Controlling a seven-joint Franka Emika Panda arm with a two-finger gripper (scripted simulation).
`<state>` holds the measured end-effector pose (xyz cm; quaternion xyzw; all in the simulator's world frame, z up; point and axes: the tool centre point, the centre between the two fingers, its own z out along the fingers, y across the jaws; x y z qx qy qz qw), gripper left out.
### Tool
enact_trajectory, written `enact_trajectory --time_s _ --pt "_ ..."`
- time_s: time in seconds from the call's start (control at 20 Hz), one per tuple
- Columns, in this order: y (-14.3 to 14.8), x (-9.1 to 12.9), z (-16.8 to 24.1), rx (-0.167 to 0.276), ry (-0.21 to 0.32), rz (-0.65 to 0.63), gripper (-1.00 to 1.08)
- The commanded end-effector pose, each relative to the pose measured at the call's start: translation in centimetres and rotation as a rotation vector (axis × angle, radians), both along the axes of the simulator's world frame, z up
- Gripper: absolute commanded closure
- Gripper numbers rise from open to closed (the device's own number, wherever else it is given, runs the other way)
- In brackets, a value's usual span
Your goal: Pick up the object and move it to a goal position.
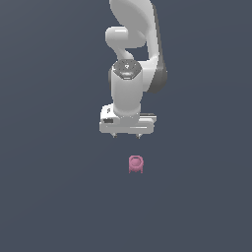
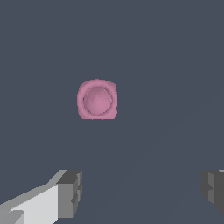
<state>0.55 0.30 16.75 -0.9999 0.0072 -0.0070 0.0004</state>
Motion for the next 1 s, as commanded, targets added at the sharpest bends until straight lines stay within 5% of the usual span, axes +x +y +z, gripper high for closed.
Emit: enact_trajectory --time_s 0.0,0.4,0.95 --pt "0.0 0.0 0.0 0.000 0.000 0.000 -0.92" --pt "3.0 -0.4 -0.6 0.026 0.008 0.054 -0.92" --pt "3.2 0.8 -1.5 0.023 0.009 0.045 -0.92"
